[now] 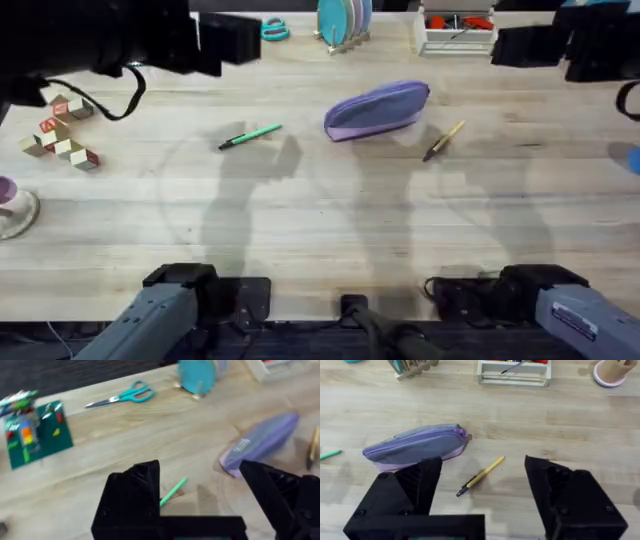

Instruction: Unzip the bag, pick up the pens from the table one at a time and place them inside, then zip the bag closed.

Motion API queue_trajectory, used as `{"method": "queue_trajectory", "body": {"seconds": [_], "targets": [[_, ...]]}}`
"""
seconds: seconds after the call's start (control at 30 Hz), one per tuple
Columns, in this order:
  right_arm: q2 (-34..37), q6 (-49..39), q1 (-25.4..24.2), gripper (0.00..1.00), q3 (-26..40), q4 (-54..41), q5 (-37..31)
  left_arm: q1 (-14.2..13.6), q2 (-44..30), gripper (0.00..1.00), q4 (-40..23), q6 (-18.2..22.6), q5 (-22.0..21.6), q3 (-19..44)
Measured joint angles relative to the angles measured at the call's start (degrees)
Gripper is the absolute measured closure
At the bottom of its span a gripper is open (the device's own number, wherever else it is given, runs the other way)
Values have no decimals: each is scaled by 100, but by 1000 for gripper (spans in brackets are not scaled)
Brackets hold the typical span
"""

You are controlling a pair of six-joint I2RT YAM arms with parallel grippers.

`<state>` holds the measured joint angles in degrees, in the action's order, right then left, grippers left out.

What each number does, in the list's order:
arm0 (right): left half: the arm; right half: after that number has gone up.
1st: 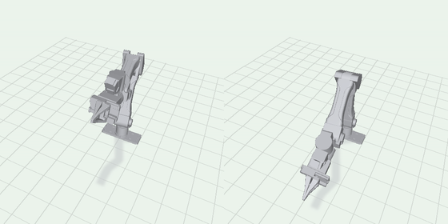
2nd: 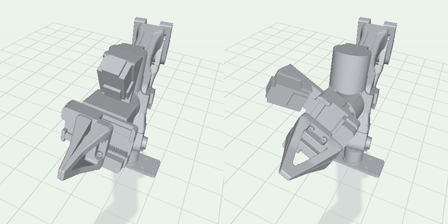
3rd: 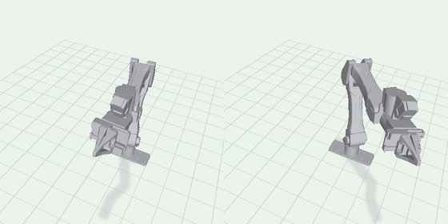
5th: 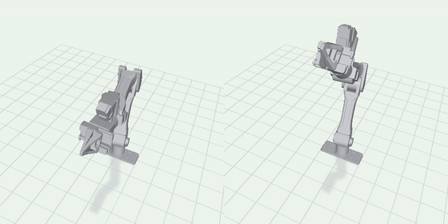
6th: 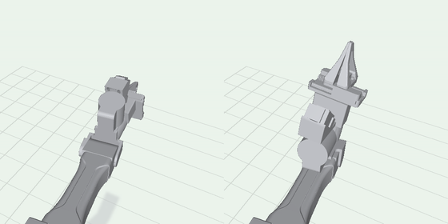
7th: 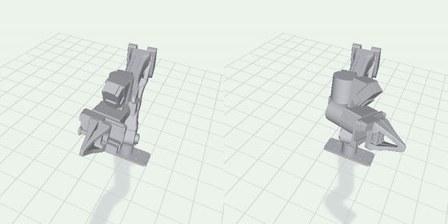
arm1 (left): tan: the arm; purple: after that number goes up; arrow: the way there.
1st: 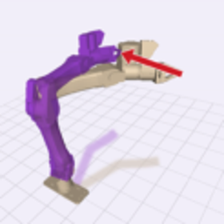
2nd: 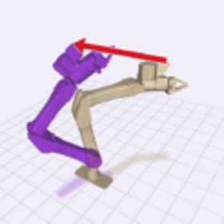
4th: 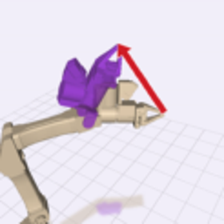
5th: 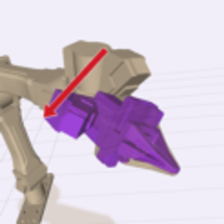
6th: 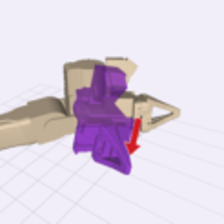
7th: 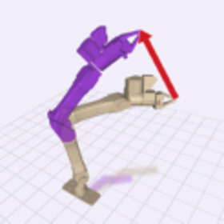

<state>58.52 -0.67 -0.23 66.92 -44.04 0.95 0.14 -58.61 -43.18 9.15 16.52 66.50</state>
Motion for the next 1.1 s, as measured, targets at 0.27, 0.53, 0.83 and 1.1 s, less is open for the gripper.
{"method": "queue_trajectory", "body": {"seconds": [0.27,0.53,0.83,1.1], "targets": [[0,0,0,5,0,39,0,0,0,7,-109,1267,1015,0],[0,0,0,6,0,43,0,0,-248,7,-109,1845,2023,0],[0,0,0,5,1,47,0,0,-863,7,-96,2655,3306,0],[0,0,0,5,0,47,2,0,-1266,7,-83,3265,3988,0]]}}
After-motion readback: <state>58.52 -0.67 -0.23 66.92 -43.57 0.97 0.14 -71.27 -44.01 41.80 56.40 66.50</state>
